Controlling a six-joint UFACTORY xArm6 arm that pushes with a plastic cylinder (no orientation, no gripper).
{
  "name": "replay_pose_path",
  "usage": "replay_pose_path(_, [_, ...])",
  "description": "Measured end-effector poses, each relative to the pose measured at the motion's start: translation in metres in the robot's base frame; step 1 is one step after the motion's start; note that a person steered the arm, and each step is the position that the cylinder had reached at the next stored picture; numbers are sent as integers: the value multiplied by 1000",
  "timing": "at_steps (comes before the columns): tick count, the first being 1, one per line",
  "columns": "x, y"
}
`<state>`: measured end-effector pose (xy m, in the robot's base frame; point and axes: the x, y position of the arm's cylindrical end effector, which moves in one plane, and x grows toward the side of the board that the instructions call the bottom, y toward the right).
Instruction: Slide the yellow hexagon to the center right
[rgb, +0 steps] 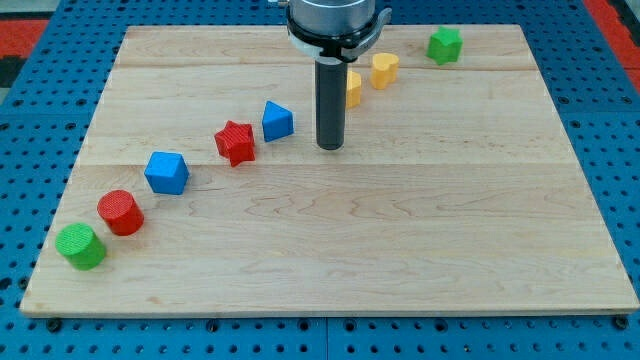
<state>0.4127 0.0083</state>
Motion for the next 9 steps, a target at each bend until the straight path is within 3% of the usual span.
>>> replay_pose_path(2, [7,0])
replay_pose_path(3, [-31,40])
replay_pose_path(5, [-98,-19])
replay_pose_path(7, [-60,91])
replay_pose_path(8, [-58,77])
replay_pose_path(9, [-32,147])
